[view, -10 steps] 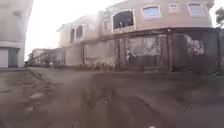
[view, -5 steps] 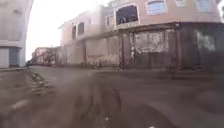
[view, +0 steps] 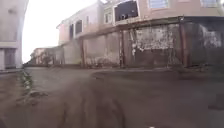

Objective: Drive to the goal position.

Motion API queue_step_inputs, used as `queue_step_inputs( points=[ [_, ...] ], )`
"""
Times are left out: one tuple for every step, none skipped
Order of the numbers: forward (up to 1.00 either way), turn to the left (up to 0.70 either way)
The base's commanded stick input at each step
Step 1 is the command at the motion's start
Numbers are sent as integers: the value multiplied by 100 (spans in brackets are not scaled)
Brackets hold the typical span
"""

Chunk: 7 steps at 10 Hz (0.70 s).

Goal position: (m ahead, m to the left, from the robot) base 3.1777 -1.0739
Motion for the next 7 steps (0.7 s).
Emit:
queue_step_inputs(
  points=[
    [100, 0],
    [100, 0],
    [100, 0],
    [100, 0],
    [100, 0],
    [100, 0],
    [100, 0]
  ],
)
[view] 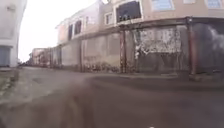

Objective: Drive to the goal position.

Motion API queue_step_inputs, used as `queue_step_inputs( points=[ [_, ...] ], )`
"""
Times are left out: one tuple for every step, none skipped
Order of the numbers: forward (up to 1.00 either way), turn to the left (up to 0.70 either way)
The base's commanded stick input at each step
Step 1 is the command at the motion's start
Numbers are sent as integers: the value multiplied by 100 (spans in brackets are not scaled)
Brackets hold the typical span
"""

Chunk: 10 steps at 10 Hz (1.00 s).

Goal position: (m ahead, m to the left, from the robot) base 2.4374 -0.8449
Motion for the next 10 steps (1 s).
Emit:
queue_step_inputs(
  points=[
    [100, 27],
    [100, 27],
    [100, 27],
    [100, 27],
    [100, 27],
    [100, 27],
    [100, 27],
    [100, 27],
    [100, 27],
    [100, 27]
  ],
)
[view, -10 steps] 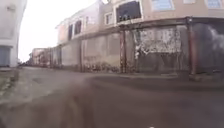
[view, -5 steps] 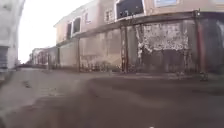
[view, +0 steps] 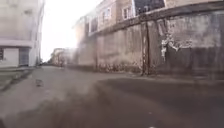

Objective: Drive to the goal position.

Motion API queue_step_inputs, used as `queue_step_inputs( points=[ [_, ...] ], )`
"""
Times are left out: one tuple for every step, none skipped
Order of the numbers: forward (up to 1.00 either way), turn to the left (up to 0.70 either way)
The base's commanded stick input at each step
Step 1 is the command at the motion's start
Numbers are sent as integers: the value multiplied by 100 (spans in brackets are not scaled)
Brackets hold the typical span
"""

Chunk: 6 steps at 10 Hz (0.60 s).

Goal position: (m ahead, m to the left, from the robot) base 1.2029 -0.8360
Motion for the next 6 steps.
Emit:
queue_step_inputs(
  points=[
    [100, 27],
    [100, 27],
    [100, 27],
    [100, 27],
    [26, 33],
    [63, 17]
  ],
)
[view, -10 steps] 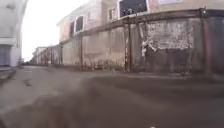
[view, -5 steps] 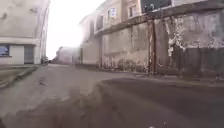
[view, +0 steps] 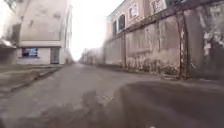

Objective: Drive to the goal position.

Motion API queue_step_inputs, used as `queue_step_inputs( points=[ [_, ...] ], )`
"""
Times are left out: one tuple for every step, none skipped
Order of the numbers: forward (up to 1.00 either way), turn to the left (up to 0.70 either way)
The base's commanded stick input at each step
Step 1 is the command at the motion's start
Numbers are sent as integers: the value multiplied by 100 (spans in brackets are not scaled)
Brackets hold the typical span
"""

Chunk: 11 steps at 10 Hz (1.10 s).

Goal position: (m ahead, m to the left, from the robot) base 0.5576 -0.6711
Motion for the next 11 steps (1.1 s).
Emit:
queue_step_inputs(
  points=[
    [100, 0],
    [100, 0],
    [100, 0],
    [100, 0],
    [100, 0],
    [100, 0],
    [100, 0],
    [100, 0],
    [100, 0],
    [100, 0],
    [100, 0]
  ],
)
